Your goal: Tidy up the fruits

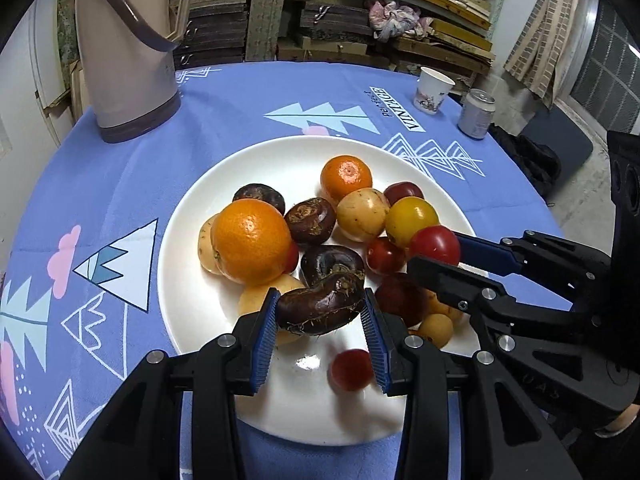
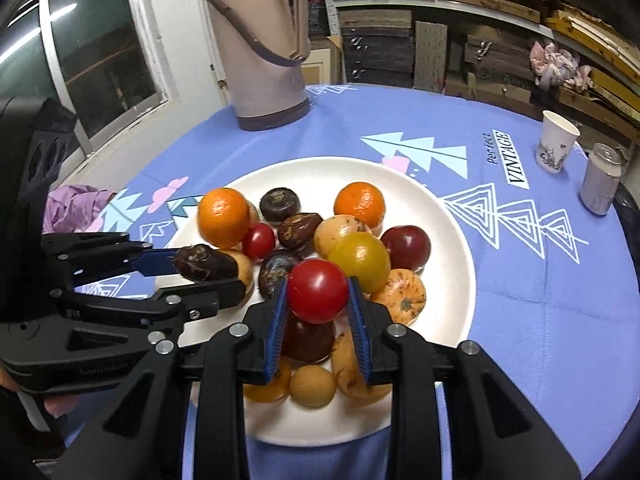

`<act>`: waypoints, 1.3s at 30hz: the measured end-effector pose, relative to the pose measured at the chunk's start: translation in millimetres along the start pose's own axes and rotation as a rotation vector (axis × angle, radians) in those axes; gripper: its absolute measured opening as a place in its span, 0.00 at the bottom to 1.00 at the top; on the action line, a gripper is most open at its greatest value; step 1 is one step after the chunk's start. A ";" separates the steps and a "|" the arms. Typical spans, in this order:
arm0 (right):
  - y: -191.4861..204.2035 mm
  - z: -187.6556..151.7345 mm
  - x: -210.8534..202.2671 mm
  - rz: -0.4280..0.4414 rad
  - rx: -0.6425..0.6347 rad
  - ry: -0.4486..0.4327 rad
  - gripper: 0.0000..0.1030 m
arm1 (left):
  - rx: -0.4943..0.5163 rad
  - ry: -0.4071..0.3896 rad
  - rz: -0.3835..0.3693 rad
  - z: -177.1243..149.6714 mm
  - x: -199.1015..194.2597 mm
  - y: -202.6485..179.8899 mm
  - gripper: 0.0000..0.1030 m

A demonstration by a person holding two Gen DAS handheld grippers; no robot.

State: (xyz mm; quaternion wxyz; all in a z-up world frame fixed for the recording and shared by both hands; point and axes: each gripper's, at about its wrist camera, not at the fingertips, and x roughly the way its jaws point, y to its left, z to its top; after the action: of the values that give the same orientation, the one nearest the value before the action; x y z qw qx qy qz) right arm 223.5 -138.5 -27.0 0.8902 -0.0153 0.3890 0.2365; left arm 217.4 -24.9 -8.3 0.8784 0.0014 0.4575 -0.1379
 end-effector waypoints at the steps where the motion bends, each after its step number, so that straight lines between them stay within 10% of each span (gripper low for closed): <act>1: -0.8 -0.3 -0.8 -0.006 0.008 -0.008 0.30 | 0.001 0.002 0.003 0.0 0.0 -0.3 0.40; 12: -4.3 -26.0 -36.4 -0.020 0.029 -0.056 0.50 | 0.007 -0.003 0.125 -12.7 -13.0 -4.1 0.95; 39: 23.5 -68.6 -73.5 -0.054 0.002 -0.055 0.60 | -0.075 -0.022 0.144 -59.0 -57.9 -0.5 0.96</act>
State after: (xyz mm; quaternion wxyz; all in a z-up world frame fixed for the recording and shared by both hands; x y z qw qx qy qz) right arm 123.3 -162.2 -19.7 0.9068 -0.0185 0.3638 0.2122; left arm 138.4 -3.8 4.1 0.8904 -0.0001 0.4515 -0.0571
